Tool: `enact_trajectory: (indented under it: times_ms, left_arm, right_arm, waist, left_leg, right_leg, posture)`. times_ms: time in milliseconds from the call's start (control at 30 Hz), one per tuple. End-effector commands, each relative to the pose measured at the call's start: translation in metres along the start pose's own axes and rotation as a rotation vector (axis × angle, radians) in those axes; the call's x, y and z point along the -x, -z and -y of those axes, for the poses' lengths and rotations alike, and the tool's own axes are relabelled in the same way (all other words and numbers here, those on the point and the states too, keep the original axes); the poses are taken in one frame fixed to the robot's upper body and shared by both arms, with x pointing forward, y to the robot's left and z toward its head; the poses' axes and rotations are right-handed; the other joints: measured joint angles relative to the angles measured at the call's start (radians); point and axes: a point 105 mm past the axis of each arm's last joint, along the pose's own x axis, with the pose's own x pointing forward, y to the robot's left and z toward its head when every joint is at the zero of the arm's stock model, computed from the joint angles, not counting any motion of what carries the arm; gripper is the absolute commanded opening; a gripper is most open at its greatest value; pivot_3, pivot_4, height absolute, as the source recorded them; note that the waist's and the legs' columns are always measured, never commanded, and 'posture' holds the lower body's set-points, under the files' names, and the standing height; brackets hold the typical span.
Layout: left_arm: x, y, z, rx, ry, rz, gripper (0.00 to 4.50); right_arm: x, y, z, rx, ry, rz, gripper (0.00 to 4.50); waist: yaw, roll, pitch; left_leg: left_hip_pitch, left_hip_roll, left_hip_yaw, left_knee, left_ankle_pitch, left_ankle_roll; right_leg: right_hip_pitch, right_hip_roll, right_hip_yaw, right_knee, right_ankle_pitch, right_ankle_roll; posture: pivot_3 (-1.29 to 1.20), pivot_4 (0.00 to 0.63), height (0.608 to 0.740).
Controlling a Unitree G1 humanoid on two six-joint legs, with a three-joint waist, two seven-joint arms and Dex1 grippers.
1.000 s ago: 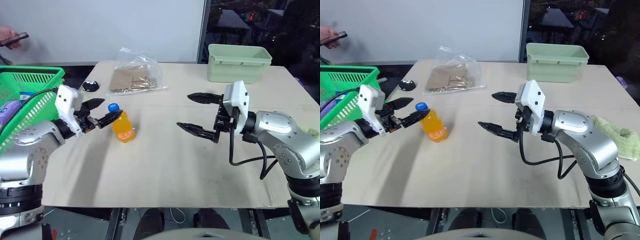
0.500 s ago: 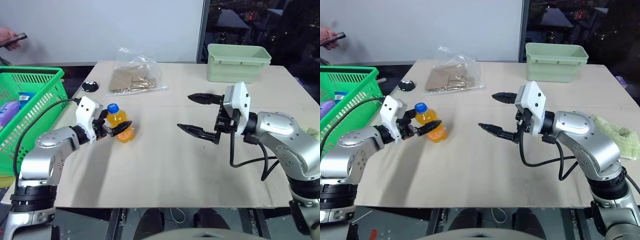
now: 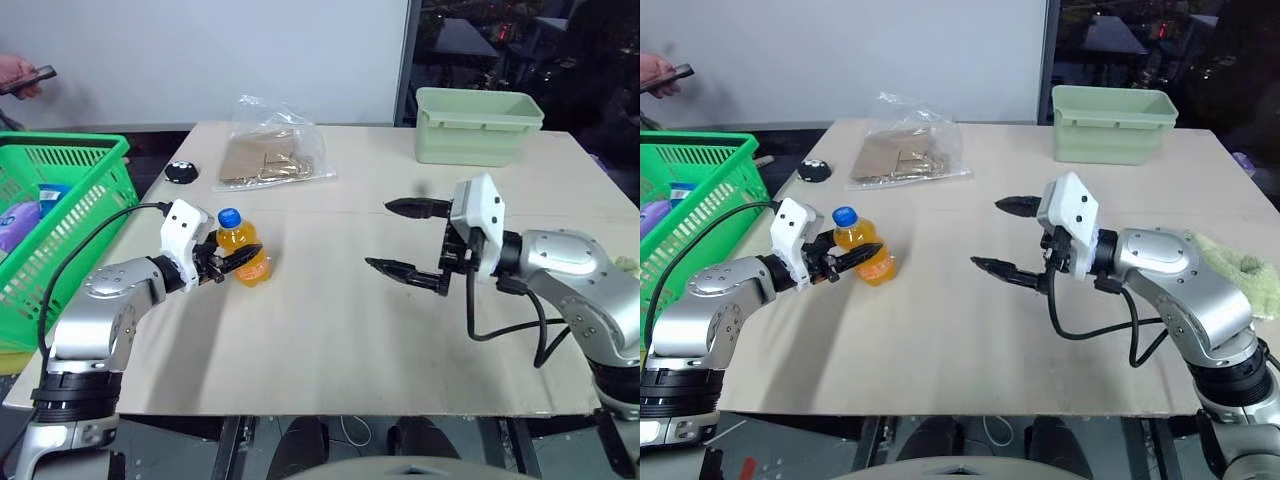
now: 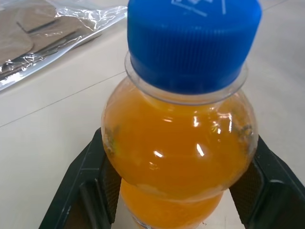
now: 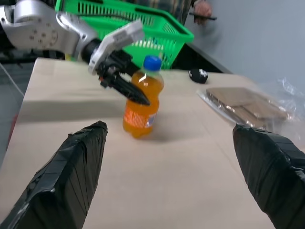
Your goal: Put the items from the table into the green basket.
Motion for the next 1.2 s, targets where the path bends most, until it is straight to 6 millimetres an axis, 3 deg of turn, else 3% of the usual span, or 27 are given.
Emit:
enact_trajectory:
  times_ms: [33, 267, 333, 400, 467, 567, 700, 767, 867, 1000, 1100, 1200]
  left_arm:
    - [0.004, -0.02, 0.0, -0.044, 0.002, 0.074, 2.4]
    - [0.014, -0.046, -0.012, -0.015, -0.061, 0.195, 2.4]
    - [0.026, -0.066, -0.035, 0.037, -0.165, 0.29, 2.4]
    - [0.047, -0.087, -0.072, 0.048, -0.347, 0.385, 2.4]
    - [0.061, -0.098, -0.093, 0.046, -0.453, 0.436, 2.4]
    - [0.104, -0.118, -0.141, -0.044, -0.734, 0.483, 2.4]
    - [0.159, -0.125, -0.183, -0.252, -1.045, 0.374, 2.4]
    - [0.173, -0.119, -0.194, -0.32, -1.118, 0.297, 2.4]
    - [0.176, -0.1, -0.204, -0.372, -1.144, 0.19, 2.4]
    - [0.172, -0.075, -0.21, -0.284, -1.116, 0.144, 4.28]
    - [0.171, -0.076, -0.211, -0.262, -1.118, 0.18, 4.41]
    - [0.152, -0.088, -0.202, -0.298, -1.032, 0.247, 4.41]
  right_arm:
    - [0.004, -0.007, 0.002, 0.05, 0.002, 0.01, 4.5]
    - [-0.003, -0.012, 0.006, 0.046, -0.004, 0.05, 4.5]
    - [-0.009, -0.026, 0.006, 0.033, -0.01, 0.126, 4.5]
    - [-0.015, -0.039, 0.003, 0.026, -0.041, 0.197, 4.5]
    - [-0.018, -0.045, 0.002, 0.022, -0.062, 0.232, 4.5]
    - [-0.025, -0.061, -0.003, 0.021, -0.115, 0.306, 4.5]
    - [-0.033, -0.074, -0.003, 0.03, -0.16, 0.356, 4.5]
    - [-0.036, -0.078, -0.003, 0.036, -0.176, 0.372, 4.5]
    - [-0.039, -0.083, -0.006, 0.039, -0.209, 0.401, 4.5]
    - [-0.042, -0.086, -0.009, 0.05, -0.233, 0.419, 4.5]
    - [-0.041, -0.086, -0.009, 0.06, -0.228, 0.419, 4.5]
    - [-0.039, -0.083, -0.006, 0.062, -0.197, 0.407, 4.5]
  waist:
    - [0.0, 0.0, 0.0]
    - [0.001, 0.0, 0.0]
    - [0.001, -0.001, 0.001]
    - [0.002, -0.001, 0.001]
    - [0.0, -0.001, 0.001]
    - [0.001, -0.001, 0.001]
    - [0.005, -0.001, 0.001]
    - [0.01, -0.001, 0.001]
    - [0.04, -0.001, 0.001]
    - [0.064, -0.002, 0.0]
    - [0.066, -0.005, -0.002]
    - [0.067, -0.006, -0.002]
  left_leg:
    - [0.0, 0.0, 0.0, 0.0, 0.0, 0.0]
    - [0.0, 0.0, 0.0, 0.0, 0.0, 0.0]
    - [0.0, 0.0, 0.0, 0.0, 0.0, 0.0]
    - [0.0, 0.001, -0.002, 0.0, 0.0, 0.0]
    - [0.0, 0.001, -0.003, 0.0, 0.0, 0.0]
    - [0.0, 0.0, -0.002, 0.0, 0.0, 0.0]
    - [-0.001, 0.0, -0.002, -0.003, 0.0, 0.0]
    - [-0.001, 0.0, -0.003, -0.004, 0.0, 0.0]
    - [-0.001, -0.001, -0.003, -0.004, 0.0, 0.0]
    - [-0.001, -0.001, -0.003, -0.002, 0.0, -0.001]
    - [-0.001, -0.001, -0.003, -0.002, 0.0, -0.001]
    - [-0.001, -0.001, -0.003, -0.002, 0.0, -0.001]
  right_leg:
    - [0.0, 0.0, 0.0, 0.0, 0.0, 0.0]
    - [0.0, 0.0, 0.0, 0.0, 0.0, 0.0]
    - [0.0, 0.0, 0.0, 0.0, 0.0, 0.0]
    - [-0.001, 0.001, -0.001, 0.001, 0.0, 0.0]
    - [0.0, 0.002, -0.001, 0.001, 0.0, 0.0]
    - [-0.001, 0.001, -0.001, 0.001, 0.0, 0.0]
    - [-0.001, 0.001, -0.002, 0.0, 0.0, 0.0]
    - [-0.001, 0.001, -0.002, -0.001, 0.0, 0.0]
    - [-0.001, 0.0, -0.003, -0.001, 0.0, 0.0]
    - [-0.001, 0.0, -0.004, 0.001, 0.0, 0.0]
    - [-0.001, 0.0, -0.004, 0.001, 0.0, 0.0]
    - [-0.001, -0.001, -0.004, 0.001, 0.0, 0.0]
  posture:
    - [-0.01, 0.0, 0.74]
    - [0.01, 0.0, 0.74]
    - [0.01, 0.0, 0.74]
    - [0.03, 0.0, 0.74]
    - [0.04, 0.0, 0.74]
    - [0.06, 0.0, 0.74]
    - [0.09, 0.0, 0.74]
    - [0.09, 0.0, 0.74]
    - [0.1, 0.0, 0.74]
    - [0.08, 0.0, 0.74]
    - [0.08, 0.0, 0.74]
    - [0.08, 0.0, 0.74]
